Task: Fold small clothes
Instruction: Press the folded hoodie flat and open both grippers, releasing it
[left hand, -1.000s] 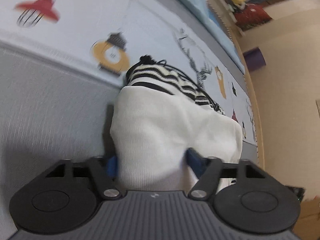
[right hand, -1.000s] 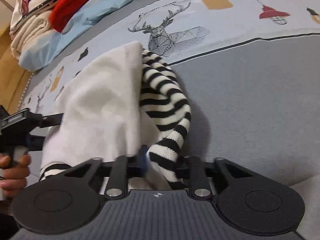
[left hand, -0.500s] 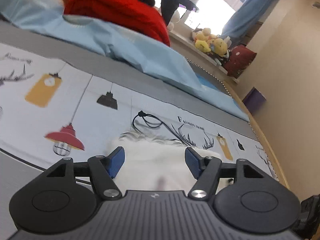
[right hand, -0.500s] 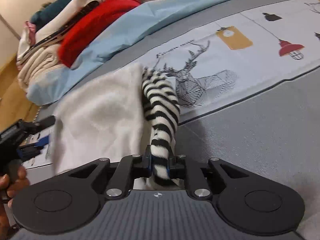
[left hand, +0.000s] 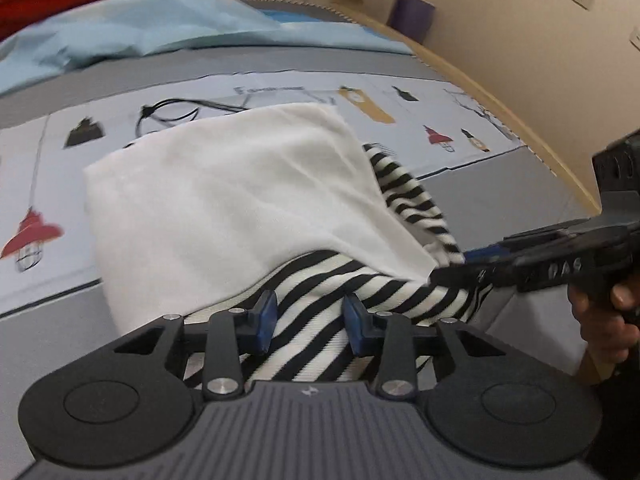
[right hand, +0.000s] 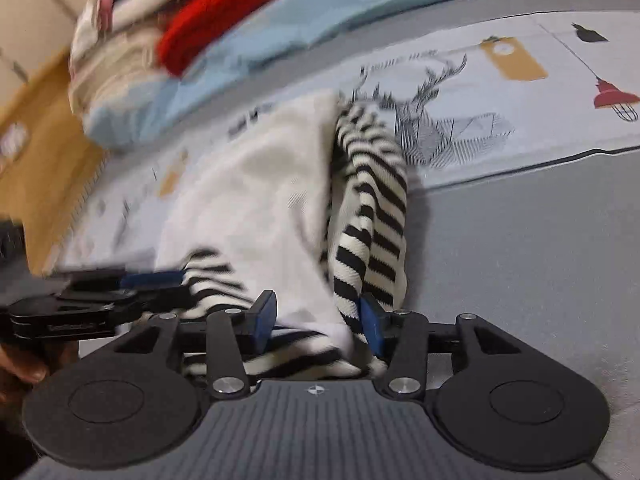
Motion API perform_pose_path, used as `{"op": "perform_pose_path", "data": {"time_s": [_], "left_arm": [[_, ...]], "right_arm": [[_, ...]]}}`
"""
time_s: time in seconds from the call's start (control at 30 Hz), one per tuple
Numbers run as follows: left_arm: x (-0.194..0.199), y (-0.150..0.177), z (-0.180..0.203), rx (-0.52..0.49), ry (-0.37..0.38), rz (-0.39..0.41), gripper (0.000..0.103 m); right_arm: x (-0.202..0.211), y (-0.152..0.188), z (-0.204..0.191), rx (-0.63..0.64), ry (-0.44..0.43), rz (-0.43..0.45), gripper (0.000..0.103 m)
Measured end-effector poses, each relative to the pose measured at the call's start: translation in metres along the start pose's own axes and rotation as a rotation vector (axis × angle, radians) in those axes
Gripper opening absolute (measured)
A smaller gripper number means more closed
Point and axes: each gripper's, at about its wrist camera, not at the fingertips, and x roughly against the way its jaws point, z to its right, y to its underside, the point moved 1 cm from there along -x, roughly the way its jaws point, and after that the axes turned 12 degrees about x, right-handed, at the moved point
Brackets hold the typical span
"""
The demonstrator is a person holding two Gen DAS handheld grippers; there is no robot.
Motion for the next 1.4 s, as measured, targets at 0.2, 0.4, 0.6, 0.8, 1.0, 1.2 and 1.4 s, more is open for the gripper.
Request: {"op": "perform_pose_path", "data": {"time_s": [0.2, 0.4, 0.6, 0.8, 1.0, 1.2, 1.4], "left_arm": [[-0.009, 0.012, 0.021, -0.127, -0.056, 0.04, 0.043], [0.031, -0.011, -0.003, -0.028, -0.017, 0.06, 0.044], [0.033, 0.004, -0.024, -0.056, -0.101, -0.071, 0.041], [0.042, 0.001, -0.026, -0.009, -0.088, -0.034, 0.041], [0.038, 0.016, -0.04, 0.038, -0.176, -0.134, 0.049], [0.058, 0.017, -0.033, 0.15, -0.255, -0.094, 0.061], [0.144, 0.036, 0.009, 0.146, -0.29, 0.12, 0.089]], "right_arm": [[-0.002, 0.007, 0.001, 0.058, 0.072, -0.06, 0.014], [-0.009, 0.021, 0.017, 0.035, 0.161, -0.159, 0.002], [0.016, 0.008, 0.015, 0.012, 0.162, -0.031, 0.007], [0.037, -0.006, -0.001, 0.058, 0.107, 0.119, 0.008], [-0.003, 0.009, -0.014, 0.169, 0.107, -0.105, 0.009], [-0.008, 0.023, -0.02, 0.223, 0.195, -0.153, 0.009], [0.059, 0.019, -0.046, 0.218, 0.246, 0.003, 0.032]]}}
